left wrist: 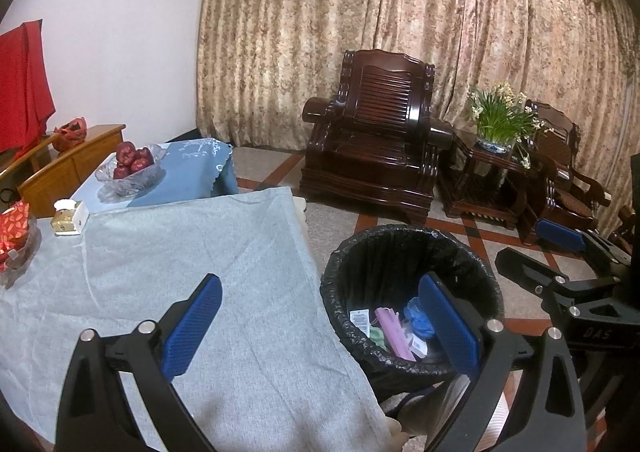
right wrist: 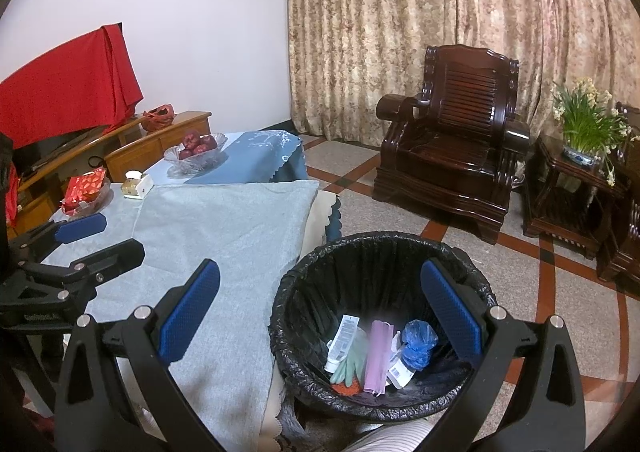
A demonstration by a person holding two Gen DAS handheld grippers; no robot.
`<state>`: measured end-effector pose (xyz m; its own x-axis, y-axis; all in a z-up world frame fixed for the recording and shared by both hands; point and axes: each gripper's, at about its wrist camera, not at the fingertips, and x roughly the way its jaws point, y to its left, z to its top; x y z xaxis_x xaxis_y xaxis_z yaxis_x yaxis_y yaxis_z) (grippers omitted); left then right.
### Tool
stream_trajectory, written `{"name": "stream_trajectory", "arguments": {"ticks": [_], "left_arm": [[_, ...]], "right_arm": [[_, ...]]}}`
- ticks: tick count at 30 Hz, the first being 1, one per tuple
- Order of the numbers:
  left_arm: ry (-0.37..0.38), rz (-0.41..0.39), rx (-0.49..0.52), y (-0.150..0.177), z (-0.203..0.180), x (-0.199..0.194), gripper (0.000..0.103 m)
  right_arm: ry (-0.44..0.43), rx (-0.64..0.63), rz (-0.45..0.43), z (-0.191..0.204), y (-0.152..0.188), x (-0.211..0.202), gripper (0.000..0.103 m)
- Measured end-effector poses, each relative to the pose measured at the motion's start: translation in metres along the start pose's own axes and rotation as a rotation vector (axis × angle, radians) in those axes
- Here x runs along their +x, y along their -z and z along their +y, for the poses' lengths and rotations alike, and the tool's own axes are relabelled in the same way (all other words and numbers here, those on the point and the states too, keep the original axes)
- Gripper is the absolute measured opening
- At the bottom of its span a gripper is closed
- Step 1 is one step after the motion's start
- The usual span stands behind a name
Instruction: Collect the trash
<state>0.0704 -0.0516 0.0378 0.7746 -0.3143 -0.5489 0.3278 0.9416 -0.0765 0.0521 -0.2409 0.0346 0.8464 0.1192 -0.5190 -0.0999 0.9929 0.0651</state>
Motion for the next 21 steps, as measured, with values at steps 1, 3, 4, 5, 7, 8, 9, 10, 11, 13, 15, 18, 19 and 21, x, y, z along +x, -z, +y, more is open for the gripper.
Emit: {"name": "stream_trajectory", "arguments": {"ticks": [1, 3, 4, 5, 7, 8, 9, 10, 11, 13, 15, 18, 19, 21], "left_arm": [[0.000, 0.000, 0.000, 0.0000, 0.0001, 0.0000, 0.097], [0.001, 0.000, -0.001, 0.0000, -0.0001, -0.0002, 0.097], [0.000, -0.001, 0.000, -0.0001, -0.0003, -0.0002, 0.097], [-0.001, 0.000, 0.001, -0.0001, -0.0006, -0.0001, 0.097], [-0.001, 0.001, 0.000, 0.0000, 0.0014, 0.0008, 0.097], [-0.001, 0.001, 0.001, 0.0000, 0.0007, 0.0007, 0.097], [-0.002, 0.001, 0.000, 0.0001, 0.0004, 0.0006, 0.097], [-0.002, 0.001, 0.000, 0.0000, 0.0012, 0.0007, 0.097], [-0.002, 0.000, 0.000, 0.0000, 0.0007, 0.0005, 0.097], [-0.002, 0.000, 0.000, -0.0001, 0.0010, 0.0006, 0.097], [-0.001, 0.000, 0.001, -0.0001, 0.0009, 0.0006, 0.097], [-0.001, 0.000, 0.001, 0.0000, 0.0004, 0.0005, 0.097], [-0.002, 0.000, 0.002, 0.0000, 0.0010, 0.0006, 0.097], [-0.001, 0.000, 0.001, 0.0000, 0.0003, 0.0005, 0.097]], "right_arm": [[0.000, 0.000, 0.000, -0.0001, 0.0000, 0.0001, 0.098], [-0.001, 0.000, 0.000, -0.0002, 0.0002, 0.0002, 0.098], [0.000, 0.000, 0.001, -0.0006, 0.0013, 0.0001, 0.098], [0.000, 0.000, 0.001, -0.0004, 0.0012, 0.0002, 0.098], [-0.001, 0.000, 0.001, -0.0003, 0.0007, 0.0005, 0.098], [-0.001, 0.000, 0.002, -0.0002, 0.0012, 0.0005, 0.098], [-0.001, 0.000, 0.003, -0.0002, 0.0009, 0.0005, 0.098], [-0.001, 0.000, 0.004, 0.0003, 0.0004, 0.0009, 0.098], [-0.001, 0.000, 0.004, 0.0003, 0.0004, 0.0008, 0.098], [-0.001, 0.000, 0.004, 0.0007, -0.0005, 0.0011, 0.098], [-0.002, 0.000, 0.002, 0.0007, -0.0004, 0.0011, 0.098], [-0.001, 0.000, 0.003, 0.0004, 0.0007, 0.0008, 0.098], [-0.001, 0.000, 0.003, 0.0006, 0.0004, 0.0011, 0.098], [-0.001, 0.000, 0.003, 0.0010, 0.0000, 0.0013, 0.098]]}}
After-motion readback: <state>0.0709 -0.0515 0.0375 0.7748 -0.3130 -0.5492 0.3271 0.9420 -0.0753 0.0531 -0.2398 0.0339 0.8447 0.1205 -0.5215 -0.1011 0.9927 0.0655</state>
